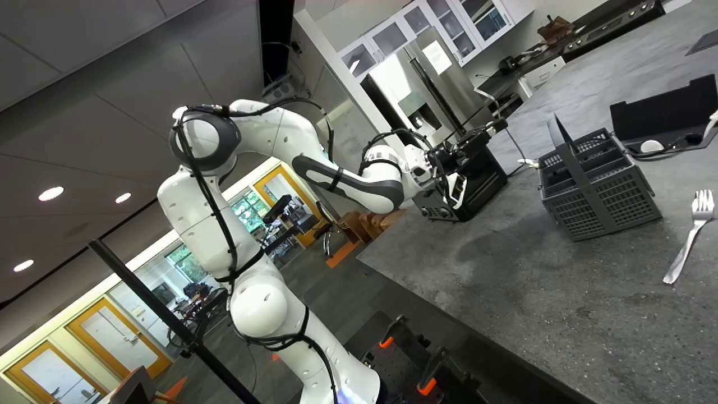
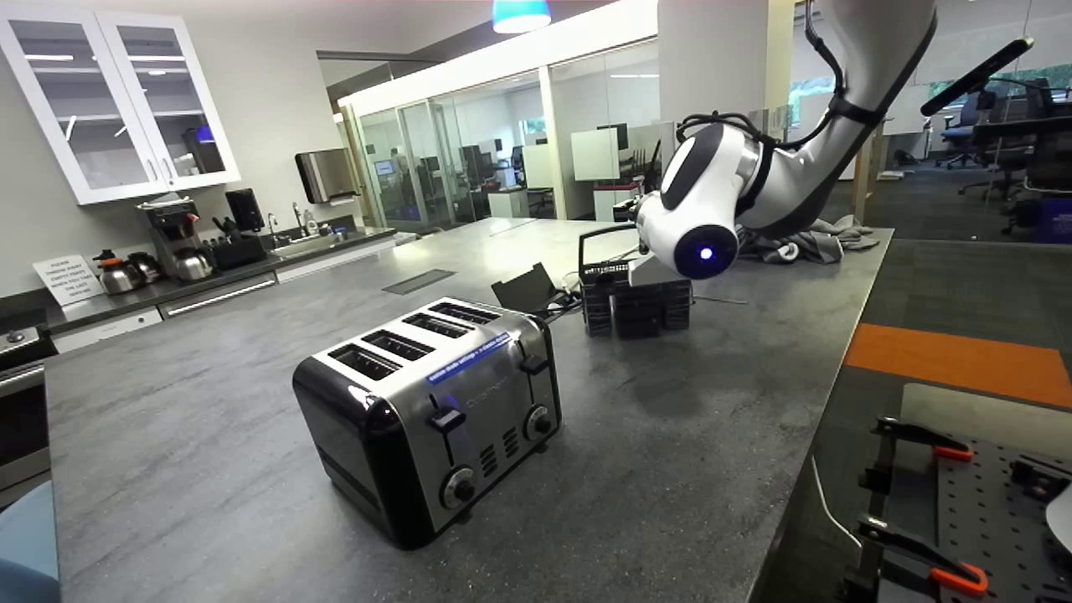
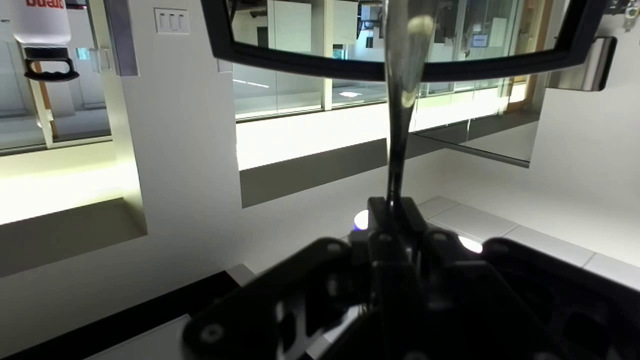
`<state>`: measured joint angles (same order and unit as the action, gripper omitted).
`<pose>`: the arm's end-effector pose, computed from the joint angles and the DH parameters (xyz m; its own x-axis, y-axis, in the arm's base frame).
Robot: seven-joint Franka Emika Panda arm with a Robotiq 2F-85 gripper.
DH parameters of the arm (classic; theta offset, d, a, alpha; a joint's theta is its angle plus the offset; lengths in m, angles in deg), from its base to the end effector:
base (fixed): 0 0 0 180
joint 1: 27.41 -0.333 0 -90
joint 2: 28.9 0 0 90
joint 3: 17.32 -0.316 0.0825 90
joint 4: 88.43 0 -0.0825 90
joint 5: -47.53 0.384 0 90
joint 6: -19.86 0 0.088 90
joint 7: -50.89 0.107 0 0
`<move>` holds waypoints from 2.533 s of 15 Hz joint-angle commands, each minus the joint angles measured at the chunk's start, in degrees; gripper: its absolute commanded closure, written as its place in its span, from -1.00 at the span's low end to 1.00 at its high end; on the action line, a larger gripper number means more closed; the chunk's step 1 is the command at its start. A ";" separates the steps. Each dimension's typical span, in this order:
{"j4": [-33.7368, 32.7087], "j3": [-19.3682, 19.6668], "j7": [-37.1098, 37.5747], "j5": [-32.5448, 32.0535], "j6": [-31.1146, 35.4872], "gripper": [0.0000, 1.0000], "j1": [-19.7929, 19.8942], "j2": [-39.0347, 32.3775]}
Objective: Put the fork closest to you in the gray basket
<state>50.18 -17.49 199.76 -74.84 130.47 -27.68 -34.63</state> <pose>0.5050 -0.0545 0.2993 0.0186 0.0221 0.9996 -0.7856 -0.6180 0.0283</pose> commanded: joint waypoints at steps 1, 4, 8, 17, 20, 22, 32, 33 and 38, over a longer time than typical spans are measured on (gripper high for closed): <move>-3.41 -0.02 -0.02 -0.56 -0.09 0.97 1.04 -4.08; -5.12 -0.17 0.00 -0.37 -0.27 0.97 1.62 -7.14; -7.03 -8.06 0.00 -1.60 -2.95 0.97 9.58 -11.40; -8.46 -26.56 -0.01 -7.67 -13.24 0.97 27.30 -21.66; -7.54 -32.54 0.00 -10.44 -18.41 0.35 33.00 -24.83; -6.48 -36.38 0.00 -12.60 -21.97 0.09 36.52 -26.42; 3.89 -61.95 -0.01 -21.09 -36.32 -1.00 58.20 -28.40; 4.99 -64.65 -0.02 -21.31 -37.55 -1.00 60.56 -28.51; 8.76 -76.09 -0.02 -18.96 -38.29 -1.00 71.09 -27.67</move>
<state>56.06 -87.66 199.74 -94.62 92.65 37.37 -63.58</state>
